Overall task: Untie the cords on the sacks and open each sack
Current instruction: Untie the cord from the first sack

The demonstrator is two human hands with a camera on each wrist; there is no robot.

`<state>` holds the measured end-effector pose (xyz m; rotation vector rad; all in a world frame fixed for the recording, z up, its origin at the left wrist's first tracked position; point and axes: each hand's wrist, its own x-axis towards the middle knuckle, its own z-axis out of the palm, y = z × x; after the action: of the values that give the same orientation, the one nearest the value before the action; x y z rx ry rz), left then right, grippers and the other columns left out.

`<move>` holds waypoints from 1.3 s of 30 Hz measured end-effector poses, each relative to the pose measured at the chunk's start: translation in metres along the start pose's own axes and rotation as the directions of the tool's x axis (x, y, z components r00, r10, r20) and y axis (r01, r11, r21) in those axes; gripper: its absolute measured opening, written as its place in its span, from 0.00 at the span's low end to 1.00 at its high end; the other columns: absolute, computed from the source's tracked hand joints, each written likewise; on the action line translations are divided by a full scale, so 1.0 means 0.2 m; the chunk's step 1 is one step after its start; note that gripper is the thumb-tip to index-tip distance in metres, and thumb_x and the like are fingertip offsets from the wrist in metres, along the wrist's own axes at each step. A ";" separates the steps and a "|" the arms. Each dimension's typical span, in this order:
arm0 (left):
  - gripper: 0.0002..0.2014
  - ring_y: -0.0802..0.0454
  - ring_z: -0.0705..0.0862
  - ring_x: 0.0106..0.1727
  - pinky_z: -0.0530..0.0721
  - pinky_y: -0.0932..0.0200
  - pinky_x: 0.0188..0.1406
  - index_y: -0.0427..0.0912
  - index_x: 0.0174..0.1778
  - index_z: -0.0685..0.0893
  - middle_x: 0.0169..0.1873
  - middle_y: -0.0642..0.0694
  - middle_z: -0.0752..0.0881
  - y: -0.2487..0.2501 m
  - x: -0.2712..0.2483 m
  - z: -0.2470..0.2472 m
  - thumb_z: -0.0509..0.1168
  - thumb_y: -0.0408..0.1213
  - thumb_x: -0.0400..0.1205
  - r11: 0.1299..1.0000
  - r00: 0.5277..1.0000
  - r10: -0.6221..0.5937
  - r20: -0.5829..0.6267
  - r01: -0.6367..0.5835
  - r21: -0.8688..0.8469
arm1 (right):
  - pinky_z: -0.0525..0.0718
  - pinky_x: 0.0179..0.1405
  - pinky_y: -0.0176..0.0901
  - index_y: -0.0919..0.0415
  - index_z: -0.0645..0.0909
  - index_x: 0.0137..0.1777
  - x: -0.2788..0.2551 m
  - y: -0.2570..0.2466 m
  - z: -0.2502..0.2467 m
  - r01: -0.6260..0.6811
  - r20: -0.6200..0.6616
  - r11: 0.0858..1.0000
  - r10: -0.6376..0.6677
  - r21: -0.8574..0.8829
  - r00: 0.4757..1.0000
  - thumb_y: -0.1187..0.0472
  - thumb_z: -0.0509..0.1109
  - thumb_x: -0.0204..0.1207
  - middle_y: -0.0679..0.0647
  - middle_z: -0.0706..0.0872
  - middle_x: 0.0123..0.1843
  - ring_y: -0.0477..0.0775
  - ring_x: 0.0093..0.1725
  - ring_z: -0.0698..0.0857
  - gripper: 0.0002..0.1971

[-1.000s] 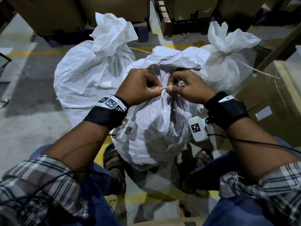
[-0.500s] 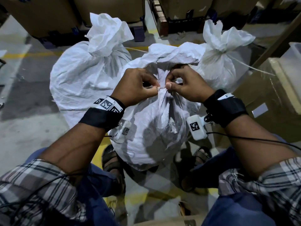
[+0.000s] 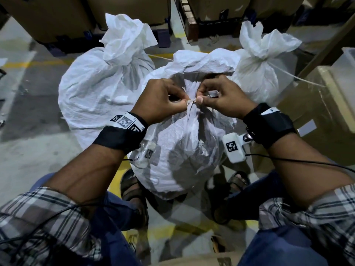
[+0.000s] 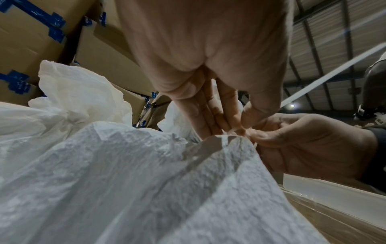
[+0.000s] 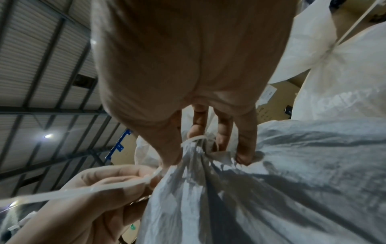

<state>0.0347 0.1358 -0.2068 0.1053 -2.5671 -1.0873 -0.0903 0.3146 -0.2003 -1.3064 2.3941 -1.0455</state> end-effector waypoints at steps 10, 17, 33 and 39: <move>0.05 0.53 0.90 0.40 0.89 0.49 0.42 0.45 0.42 0.96 0.38 0.46 0.92 -0.01 -0.01 0.01 0.78 0.39 0.73 0.999 1.000 0.020 -0.002 -0.020 0.038 | 0.73 0.54 0.21 0.54 0.89 0.47 0.00 -0.04 0.03 -0.022 0.036 1.000 0.022 -0.002 0.999 0.56 0.80 0.74 0.59 0.79 0.56 0.49 0.59 0.78 0.05; 0.03 0.57 0.91 0.42 0.90 0.52 0.45 0.39 0.41 0.95 0.40 0.48 0.92 0.01 -0.01 0.01 0.79 0.33 0.74 1.000 1.000 0.016 -0.019 -0.017 -0.027 | 0.84 0.64 0.48 0.55 0.88 0.47 -0.02 0.00 -0.01 -0.082 0.001 0.997 0.082 0.006 0.997 0.60 0.79 0.75 0.55 0.80 0.54 0.54 0.60 0.84 0.04; 0.04 0.54 0.91 0.41 0.90 0.50 0.45 0.39 0.41 0.96 0.40 0.46 0.92 0.01 -0.01 0.00 0.77 0.32 0.73 0.999 1.000 0.014 0.000 -0.014 -0.034 | 0.78 0.63 0.38 0.51 0.89 0.49 -0.02 -0.02 -0.02 -0.047 0.048 0.998 0.048 -0.032 0.998 0.56 0.78 0.75 0.53 0.83 0.53 0.49 0.62 0.80 0.04; 0.05 0.55 0.90 0.40 0.88 0.51 0.42 0.43 0.42 0.96 0.39 0.47 0.92 0.03 -0.01 0.01 0.77 0.35 0.72 0.999 0.999 0.032 0.027 -0.033 0.021 | 0.77 0.67 0.53 0.45 0.84 0.44 -0.01 -0.04 0.02 -0.031 0.086 0.998 0.035 -0.052 0.996 0.56 0.77 0.75 0.64 0.82 0.56 0.55 0.62 0.78 0.04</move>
<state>0.0371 0.1417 -0.2046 0.0545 -2.5951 -1.0567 -0.0828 0.3118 -0.1975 -1.2965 2.3844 -0.9058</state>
